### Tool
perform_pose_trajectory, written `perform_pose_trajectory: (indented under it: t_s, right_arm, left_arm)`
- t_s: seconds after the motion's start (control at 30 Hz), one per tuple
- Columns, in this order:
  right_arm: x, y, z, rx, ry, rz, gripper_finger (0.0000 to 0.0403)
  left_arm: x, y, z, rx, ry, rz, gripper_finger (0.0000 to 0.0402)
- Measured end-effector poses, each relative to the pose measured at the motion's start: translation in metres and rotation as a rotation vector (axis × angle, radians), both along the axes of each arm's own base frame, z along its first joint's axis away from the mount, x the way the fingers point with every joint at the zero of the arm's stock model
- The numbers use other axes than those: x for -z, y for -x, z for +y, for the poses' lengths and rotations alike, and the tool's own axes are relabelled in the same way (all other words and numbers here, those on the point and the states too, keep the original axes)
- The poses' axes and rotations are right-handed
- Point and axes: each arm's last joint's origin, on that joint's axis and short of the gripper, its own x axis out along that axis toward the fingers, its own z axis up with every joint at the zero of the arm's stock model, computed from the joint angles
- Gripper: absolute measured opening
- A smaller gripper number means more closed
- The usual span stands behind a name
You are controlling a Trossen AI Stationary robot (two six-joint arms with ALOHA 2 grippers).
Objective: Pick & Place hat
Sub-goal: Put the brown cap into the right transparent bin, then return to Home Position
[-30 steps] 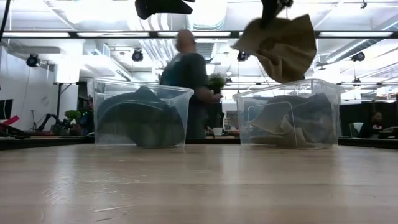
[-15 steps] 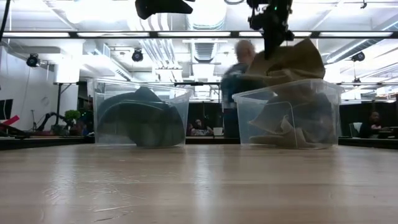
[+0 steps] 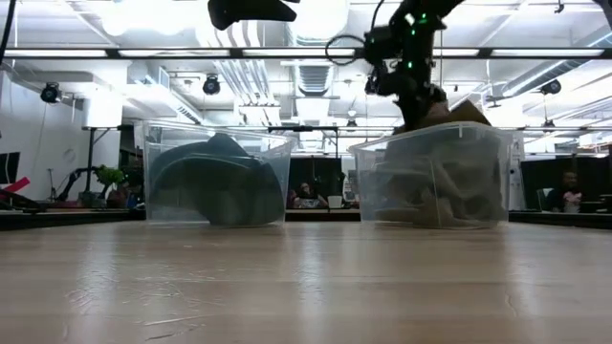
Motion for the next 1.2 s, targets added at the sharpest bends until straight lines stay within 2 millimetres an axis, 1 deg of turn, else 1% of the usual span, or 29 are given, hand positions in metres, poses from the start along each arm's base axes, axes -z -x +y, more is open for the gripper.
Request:
perform_pose_trajectory:
  t_s: [0.33,0.4,0.47,0.53,0.63,0.73,0.9,0.97,1.07,1.2]
  right_arm:
    - [0.054,-0.009,-0.007,0.005,-0.065,0.087,0.0013]
    - [0.060,-0.010,-0.007,-0.002,-0.071,0.100,0.0013]
    - [0.060,-0.010,-0.008,-0.014,-0.071,0.104,0.0013]
    - [0.059,-0.010,-0.008,-0.033,-0.067,0.103,0.0020]
    - [0.050,-0.010,-0.006,-0.056,-0.055,0.082,0.0050]
    - [0.041,-0.009,-0.005,-0.063,-0.043,0.063,0.0097]
    - [0.039,-0.006,-0.003,-0.060,-0.073,0.075,0.0189]
    - [0.036,-0.005,-0.002,-0.069,-0.082,0.088,0.0220]
    - [0.025,-0.003,0.000,-0.086,-0.096,0.110,0.0256]
    - [0.000,-0.001,0.001,-0.068,-0.081,0.089,0.0281]
  left_arm:
    - [0.000,0.000,0.000,0.000,0.000,0.000,0.0181]
    - [0.000,0.000,0.000,0.000,0.000,0.000,0.0181]
    - [0.000,0.000,0.000,0.000,0.000,0.000,0.0181]
    - [0.000,0.000,0.000,0.000,0.000,0.000,0.0181]
    - [0.000,0.000,0.000,0.000,0.000,0.001,0.0181]
    - [0.000,0.000,0.000,0.000,0.000,0.000,0.0181]
    - [0.000,0.000,0.000,-0.001,0.000,0.000,0.0181]
    - [0.000,0.000,0.001,-0.002,0.000,0.000,0.0181]
    - [0.000,0.000,0.001,-0.002,0.000,0.000,0.0181]
    - [0.000,0.000,0.001,-0.002,-0.001,0.001,0.0181]
